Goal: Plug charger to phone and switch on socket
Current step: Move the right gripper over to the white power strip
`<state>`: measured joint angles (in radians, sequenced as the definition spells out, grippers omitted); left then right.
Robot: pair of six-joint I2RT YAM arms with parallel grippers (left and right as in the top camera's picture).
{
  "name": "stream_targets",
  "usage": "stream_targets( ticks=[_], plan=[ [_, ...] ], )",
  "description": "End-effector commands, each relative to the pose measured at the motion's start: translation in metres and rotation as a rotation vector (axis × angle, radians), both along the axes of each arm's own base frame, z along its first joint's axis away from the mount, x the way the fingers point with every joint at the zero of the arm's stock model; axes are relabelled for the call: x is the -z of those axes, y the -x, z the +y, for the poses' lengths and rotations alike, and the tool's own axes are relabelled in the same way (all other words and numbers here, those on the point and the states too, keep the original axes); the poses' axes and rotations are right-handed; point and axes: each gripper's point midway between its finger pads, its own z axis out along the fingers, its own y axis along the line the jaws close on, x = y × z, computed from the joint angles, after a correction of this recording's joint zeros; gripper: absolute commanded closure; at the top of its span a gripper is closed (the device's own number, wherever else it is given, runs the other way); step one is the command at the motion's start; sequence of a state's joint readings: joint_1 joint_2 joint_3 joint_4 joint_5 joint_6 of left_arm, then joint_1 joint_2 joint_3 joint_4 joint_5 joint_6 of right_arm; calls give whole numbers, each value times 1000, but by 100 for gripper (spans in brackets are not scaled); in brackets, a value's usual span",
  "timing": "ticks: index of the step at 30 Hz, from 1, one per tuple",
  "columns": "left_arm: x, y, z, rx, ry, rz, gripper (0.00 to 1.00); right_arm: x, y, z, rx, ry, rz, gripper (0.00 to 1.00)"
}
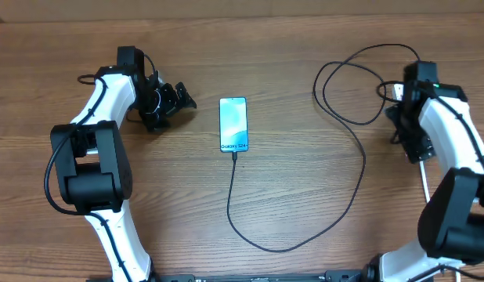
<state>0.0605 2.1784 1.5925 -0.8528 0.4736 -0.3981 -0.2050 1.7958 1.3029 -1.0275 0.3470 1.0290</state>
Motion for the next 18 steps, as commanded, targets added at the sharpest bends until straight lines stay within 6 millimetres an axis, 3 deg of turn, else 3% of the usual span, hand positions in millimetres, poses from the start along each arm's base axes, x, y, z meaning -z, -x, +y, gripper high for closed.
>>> stream_targets(
  ticks=[1,7,18],
  plan=[
    [41,18,20,-15,-109,98,0,16,12,-19,82,-15,36,0],
    [41,18,20,-15,-109,98,0,23,22,-49,175,-21,30,0],
    [41,18,20,-15,-109,98,0,19,0,-69,148,19,-68,0]
  ],
)
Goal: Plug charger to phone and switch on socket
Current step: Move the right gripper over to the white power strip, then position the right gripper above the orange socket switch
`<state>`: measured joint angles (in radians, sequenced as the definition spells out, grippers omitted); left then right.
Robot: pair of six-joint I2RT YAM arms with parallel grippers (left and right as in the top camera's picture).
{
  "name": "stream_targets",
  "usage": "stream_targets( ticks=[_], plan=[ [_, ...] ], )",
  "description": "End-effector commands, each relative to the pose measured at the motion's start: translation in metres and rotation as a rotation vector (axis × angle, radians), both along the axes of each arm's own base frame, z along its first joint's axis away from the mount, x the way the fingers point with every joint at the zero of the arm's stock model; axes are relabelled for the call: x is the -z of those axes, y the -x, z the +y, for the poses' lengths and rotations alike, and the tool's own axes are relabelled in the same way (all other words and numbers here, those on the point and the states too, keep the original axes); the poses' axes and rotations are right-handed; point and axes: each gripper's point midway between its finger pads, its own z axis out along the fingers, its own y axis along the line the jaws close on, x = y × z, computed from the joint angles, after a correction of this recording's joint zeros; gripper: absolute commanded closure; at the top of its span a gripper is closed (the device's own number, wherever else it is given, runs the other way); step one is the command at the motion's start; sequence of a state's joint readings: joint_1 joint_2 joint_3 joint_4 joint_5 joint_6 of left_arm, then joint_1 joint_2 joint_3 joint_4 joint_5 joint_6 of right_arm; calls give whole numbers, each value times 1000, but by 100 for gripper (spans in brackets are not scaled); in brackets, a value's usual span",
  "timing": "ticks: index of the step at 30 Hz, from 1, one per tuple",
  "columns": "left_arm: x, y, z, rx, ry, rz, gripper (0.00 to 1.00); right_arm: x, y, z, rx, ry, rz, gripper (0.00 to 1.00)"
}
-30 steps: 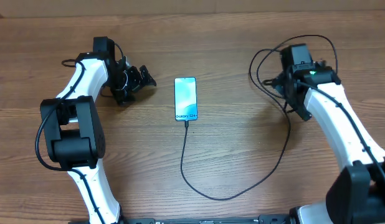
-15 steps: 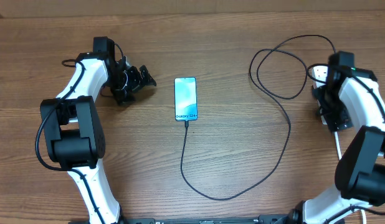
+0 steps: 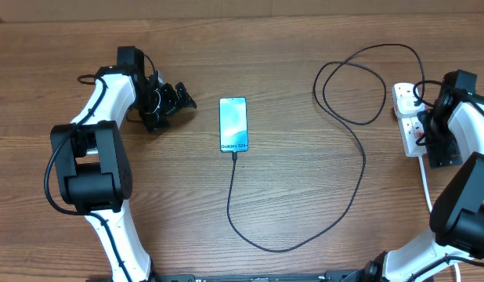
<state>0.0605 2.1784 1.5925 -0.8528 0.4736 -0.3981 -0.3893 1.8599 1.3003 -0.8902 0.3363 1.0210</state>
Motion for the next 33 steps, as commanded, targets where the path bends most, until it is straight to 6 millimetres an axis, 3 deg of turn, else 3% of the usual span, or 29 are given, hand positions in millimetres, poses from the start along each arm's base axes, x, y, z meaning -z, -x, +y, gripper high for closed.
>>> stream_targets(
  ticks=[1,11,23,28,33],
  plan=[
    [41,18,20,-15,-109,98,0,0,-3,-3,-27,17,-4,0],
    [41,18,20,-15,-109,98,0,-2,-13,-12,-22,62,-41,0],
    [41,18,20,-15,-109,98,0,39,-22,-9,-33,16,-8,0],
    [41,18,20,-15,-109,98,0,44,-45,-1,-180,-35,-65,0],
    [41,18,20,-15,-109,98,0,45,-46,1,-186,-49,-72,0]
  ],
)
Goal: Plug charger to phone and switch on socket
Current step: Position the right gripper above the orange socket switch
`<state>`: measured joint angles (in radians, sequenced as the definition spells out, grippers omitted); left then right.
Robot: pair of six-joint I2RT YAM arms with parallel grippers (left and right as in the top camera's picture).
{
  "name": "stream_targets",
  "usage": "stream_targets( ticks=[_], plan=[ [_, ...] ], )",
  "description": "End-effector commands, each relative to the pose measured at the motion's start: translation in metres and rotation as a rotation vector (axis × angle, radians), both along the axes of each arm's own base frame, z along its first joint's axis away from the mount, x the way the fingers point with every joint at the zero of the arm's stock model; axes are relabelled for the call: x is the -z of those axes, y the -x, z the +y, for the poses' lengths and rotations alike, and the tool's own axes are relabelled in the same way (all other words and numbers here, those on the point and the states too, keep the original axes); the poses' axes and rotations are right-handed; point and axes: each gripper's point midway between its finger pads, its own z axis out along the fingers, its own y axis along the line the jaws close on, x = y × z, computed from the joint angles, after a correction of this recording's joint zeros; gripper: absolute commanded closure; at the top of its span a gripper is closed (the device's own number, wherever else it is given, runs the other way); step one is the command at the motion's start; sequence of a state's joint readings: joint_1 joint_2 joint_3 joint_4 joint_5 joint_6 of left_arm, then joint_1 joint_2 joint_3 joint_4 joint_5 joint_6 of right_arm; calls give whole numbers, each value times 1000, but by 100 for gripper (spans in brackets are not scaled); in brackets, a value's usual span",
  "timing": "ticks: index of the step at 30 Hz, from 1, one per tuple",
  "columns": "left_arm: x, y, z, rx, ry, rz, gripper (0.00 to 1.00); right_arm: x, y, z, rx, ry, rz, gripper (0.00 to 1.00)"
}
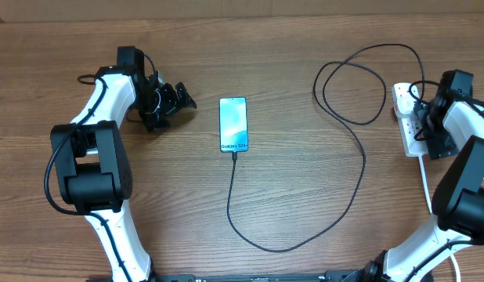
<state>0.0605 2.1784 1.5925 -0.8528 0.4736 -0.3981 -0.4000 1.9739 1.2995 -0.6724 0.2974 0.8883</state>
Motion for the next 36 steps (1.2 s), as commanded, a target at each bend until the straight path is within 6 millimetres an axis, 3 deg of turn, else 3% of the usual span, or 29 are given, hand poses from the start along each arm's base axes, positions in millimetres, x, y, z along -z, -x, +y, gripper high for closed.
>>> stream_targets(
  ticks=[1,25,36],
  plan=[
    [41,18,20,-15,-109,98,0,11,-8,16,-67,-65,-6,0],
    [41,18,20,-15,-109,98,0,3,-28,5,-79,-9,-88,0],
    [41,18,20,-15,-109,98,1,8,-19,13,-95,-51,-47,0]
  ],
)
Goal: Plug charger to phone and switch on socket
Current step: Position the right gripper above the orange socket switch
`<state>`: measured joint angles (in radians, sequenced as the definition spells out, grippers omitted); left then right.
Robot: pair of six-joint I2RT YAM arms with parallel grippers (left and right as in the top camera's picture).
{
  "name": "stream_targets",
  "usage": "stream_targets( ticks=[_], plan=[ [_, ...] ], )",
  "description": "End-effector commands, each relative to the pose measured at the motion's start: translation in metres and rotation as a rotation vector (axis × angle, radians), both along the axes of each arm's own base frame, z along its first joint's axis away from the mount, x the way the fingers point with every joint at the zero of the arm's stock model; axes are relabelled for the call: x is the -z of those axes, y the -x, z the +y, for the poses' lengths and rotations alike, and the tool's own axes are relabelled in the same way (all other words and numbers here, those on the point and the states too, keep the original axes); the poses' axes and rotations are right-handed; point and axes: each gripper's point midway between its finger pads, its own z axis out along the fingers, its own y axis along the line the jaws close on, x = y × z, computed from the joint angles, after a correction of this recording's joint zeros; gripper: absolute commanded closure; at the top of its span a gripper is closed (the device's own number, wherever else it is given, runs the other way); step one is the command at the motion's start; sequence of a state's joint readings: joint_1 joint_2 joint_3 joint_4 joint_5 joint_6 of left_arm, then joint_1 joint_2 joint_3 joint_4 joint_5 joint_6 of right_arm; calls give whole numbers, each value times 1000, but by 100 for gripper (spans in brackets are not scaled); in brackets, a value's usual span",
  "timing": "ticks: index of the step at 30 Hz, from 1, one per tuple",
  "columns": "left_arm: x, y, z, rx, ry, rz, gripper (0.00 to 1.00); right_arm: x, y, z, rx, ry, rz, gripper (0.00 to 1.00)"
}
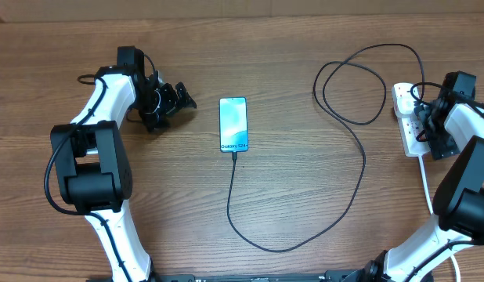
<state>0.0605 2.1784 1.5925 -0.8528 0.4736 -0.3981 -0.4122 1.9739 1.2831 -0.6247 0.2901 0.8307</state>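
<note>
The phone (233, 124) lies face up mid-table with its screen lit. The black charger cable (359, 168) runs from the phone's bottom edge, loops down and right, then up to the white socket strip (408, 121) at the right edge. My right gripper (424, 119) rests over the strip's right side; its fingers are hidden by the wrist, so its state is unclear. My left gripper (182, 98) sits left of the phone, jaws apart and holding nothing.
A white lead (425, 184) runs from the socket strip down toward the front edge. The cable forms a loop (352, 86) at the back right. Both arm bases stand at the front edge.
None of the objects moved. My right wrist has shifted very slightly over the socket strip; the left arm is unchanged.
The right arm first covered the socket strip at the right edge. It then stood further right, with the strip uncovered. After that it settled against the strip's right side, where it stays. The phone stayed lit and cabled, and the left arm stayed still.
</note>
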Motion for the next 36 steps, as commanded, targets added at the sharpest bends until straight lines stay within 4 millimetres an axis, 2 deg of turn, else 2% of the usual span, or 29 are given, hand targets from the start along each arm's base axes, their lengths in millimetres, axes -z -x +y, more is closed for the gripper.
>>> stream_targets(
  ticks=[1,9,36],
  plan=[
    [41,18,20,-15,-109,98,1,7,-17,20,-74,-69,-32,0],
    [41,18,20,-15,-109,98,1,9,-27,41,-238,-160,-51,0],
    [41,18,19,-15,-109,97,0,14,-17,64,-342,-259,-13,0]
  ],
)
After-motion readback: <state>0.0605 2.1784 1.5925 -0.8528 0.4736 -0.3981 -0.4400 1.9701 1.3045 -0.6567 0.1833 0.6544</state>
